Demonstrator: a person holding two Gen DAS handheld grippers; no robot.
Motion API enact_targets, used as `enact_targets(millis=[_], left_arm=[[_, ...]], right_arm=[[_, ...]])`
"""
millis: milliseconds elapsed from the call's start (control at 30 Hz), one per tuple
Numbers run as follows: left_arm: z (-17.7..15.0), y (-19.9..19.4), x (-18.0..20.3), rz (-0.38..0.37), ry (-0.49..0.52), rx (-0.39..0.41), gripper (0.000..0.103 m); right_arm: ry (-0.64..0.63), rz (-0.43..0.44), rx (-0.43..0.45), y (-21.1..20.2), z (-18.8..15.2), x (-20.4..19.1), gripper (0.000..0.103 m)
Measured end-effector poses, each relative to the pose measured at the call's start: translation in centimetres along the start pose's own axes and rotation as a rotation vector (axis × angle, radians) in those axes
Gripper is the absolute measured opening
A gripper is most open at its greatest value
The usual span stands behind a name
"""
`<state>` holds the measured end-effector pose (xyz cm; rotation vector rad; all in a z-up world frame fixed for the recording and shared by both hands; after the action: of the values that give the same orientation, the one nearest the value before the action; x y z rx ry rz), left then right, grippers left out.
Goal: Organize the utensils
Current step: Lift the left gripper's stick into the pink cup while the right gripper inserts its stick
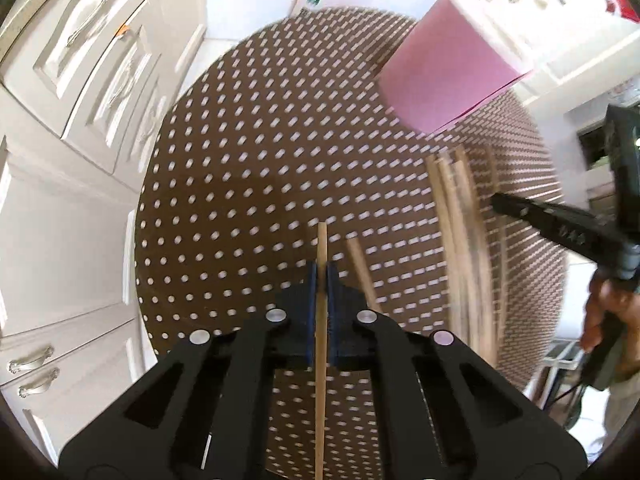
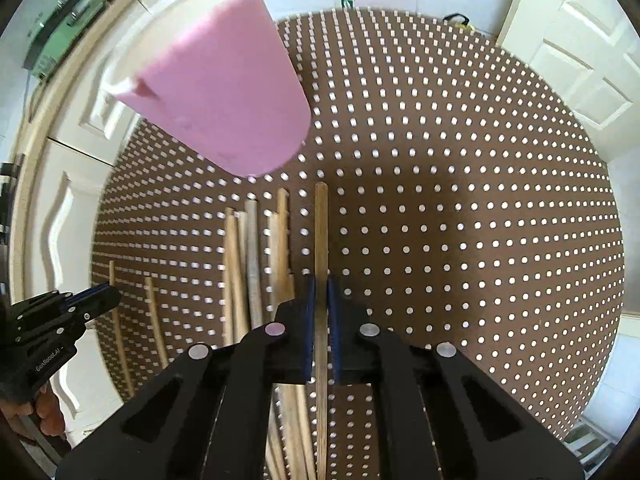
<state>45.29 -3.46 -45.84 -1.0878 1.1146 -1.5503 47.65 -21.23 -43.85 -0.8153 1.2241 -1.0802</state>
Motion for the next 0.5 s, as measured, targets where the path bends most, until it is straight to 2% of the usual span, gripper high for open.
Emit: enact_targets(millis=[233,500], left_arm=[[4.0,-5.8,2.4,-0.070,0.035,0.121,0.005],[6.8,-12.1,4.2,-0.096,0.033,0.266,0.005]], right_arm=[[-0.035,0.096,0.136,-6.3,1.1,-1.6,0.005],[-0.128,0.202,0.261,-12.5,2.7,-4.8,0.005]])
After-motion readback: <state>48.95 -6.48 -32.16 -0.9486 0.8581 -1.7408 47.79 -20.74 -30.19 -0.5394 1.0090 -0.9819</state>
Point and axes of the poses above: each gripper's, at about its wrist camera, not at the fingertips, and y roughly the way its jaws point, x to its right, z to its top, the point moved 6 cm from there along y, roughly the way its jaws point, and after that the axes turned 8 degrees about z, right-handed, at the moved point
